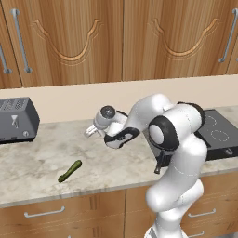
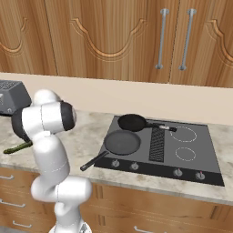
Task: Place both pans onto different burners. Then place the squash and the fish on different pans.
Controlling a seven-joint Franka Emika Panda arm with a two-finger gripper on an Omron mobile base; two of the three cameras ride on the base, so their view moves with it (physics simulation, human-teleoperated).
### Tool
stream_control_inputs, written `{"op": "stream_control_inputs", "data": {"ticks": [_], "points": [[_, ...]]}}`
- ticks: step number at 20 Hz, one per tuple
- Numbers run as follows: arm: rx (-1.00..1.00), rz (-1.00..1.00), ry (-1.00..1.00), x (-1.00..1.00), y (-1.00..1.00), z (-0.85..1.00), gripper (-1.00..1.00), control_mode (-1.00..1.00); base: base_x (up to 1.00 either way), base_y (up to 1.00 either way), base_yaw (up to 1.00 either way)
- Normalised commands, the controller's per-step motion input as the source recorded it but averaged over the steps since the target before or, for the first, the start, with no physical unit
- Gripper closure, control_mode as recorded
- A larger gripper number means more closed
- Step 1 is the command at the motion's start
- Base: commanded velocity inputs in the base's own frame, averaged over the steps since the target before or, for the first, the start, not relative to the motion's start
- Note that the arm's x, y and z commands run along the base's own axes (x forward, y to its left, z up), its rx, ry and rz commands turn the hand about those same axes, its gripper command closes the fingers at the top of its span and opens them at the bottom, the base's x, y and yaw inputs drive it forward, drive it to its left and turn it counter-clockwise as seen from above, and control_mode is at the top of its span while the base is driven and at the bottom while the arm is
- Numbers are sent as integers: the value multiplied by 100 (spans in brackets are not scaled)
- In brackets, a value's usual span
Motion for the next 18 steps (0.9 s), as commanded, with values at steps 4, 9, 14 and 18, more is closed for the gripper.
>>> {"op": "stream_control_inputs", "data": {"ticks": [4, 9, 14, 18], "points": [[4, -7, -6, 0, -76, 21, 100, -100, 0, 0, 0], [3, -6, -6, -1, -70, 12, 100, -100, 0, 0, 0], [4, -5, -6, 0, -70, 10, 100, -100, 0, 0, 0], [0, -4, -5, 0, -70, 5, 100, -100, 0, 0, 0]]}}
